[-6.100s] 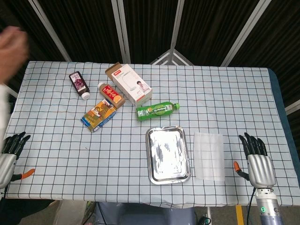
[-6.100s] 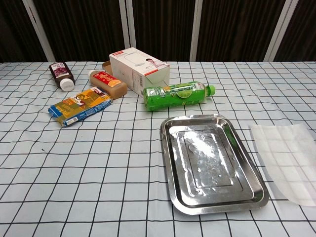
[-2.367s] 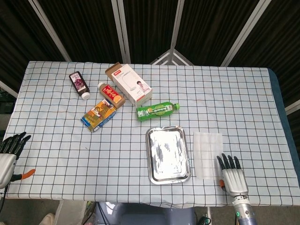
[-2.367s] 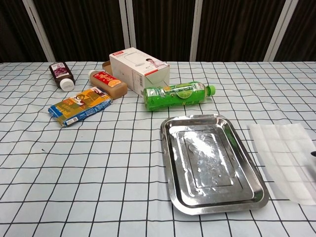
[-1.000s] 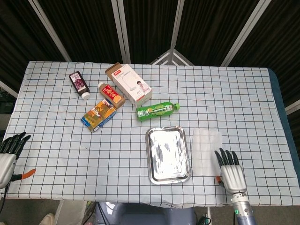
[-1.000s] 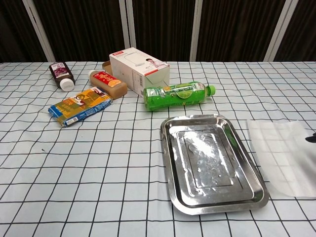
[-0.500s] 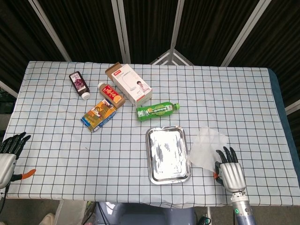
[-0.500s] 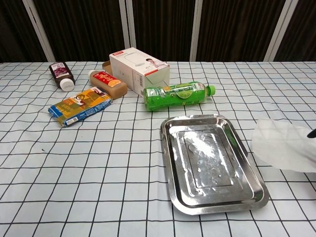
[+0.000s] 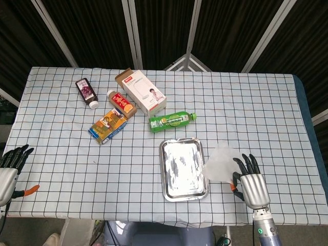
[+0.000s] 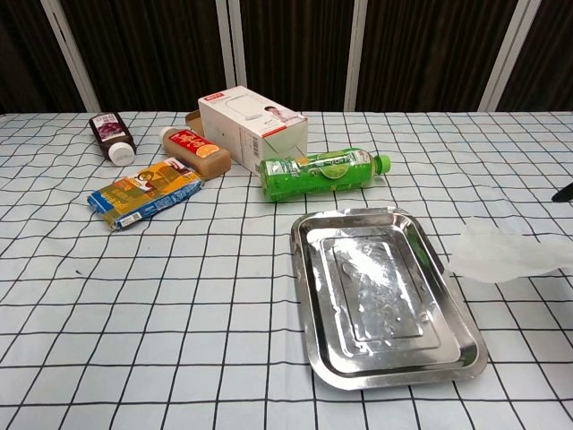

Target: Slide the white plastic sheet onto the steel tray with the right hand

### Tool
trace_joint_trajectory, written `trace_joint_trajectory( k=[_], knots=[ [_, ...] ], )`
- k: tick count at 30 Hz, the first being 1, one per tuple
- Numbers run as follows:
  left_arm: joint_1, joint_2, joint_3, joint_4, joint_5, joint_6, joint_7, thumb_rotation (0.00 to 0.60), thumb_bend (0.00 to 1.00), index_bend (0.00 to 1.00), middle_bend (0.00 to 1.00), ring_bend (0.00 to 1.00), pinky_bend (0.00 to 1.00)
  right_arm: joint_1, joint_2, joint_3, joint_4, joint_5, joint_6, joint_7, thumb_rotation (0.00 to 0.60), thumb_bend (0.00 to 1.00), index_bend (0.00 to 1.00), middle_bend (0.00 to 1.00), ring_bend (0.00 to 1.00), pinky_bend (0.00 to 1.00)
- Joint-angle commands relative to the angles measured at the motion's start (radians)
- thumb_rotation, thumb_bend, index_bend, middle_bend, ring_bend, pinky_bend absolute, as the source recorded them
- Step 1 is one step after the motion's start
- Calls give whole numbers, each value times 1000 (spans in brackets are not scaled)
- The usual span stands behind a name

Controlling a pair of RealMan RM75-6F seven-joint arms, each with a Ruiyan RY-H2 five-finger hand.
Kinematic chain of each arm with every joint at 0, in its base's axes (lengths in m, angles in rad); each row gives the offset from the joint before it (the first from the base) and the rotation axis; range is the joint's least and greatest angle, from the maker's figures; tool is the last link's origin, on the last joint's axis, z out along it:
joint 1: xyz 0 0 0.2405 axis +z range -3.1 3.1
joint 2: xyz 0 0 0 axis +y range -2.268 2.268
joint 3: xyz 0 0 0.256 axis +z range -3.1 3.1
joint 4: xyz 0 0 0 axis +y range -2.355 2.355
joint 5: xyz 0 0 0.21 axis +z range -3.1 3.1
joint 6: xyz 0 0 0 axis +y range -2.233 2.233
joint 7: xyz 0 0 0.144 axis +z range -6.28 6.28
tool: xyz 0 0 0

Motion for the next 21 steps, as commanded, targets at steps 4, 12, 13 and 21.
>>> trace_joint_trajectory(
  k=[4, 12, 13, 21],
  knots=[
    [-1, 0, 0, -1, -2, -3, 0, 600, 0, 0, 0, 0, 0, 1, 16, -4, -44, -42, 26, 11, 600, 496, 723, 231, 87, 0],
    [-2, 0, 1, -5, -1, -5, 3, 600, 0, 0, 0, 0, 0, 9, 10, -41, -127, -184, 67, -33, 600, 499, 723, 231, 87, 0],
    [-1, 1, 1, -5, -1, -4, 3, 600, 0, 0, 0, 0, 0, 10, 4, -49, -143, -208, 68, -44, 600, 499, 723, 231, 87, 0],
    [-2, 2, 1, -3, -2, -7, -4, 600, 0, 0, 0, 0, 0, 36, -62, -50, -159, -253, 19, -83, 600, 499, 723, 236, 87, 0]
  ],
)
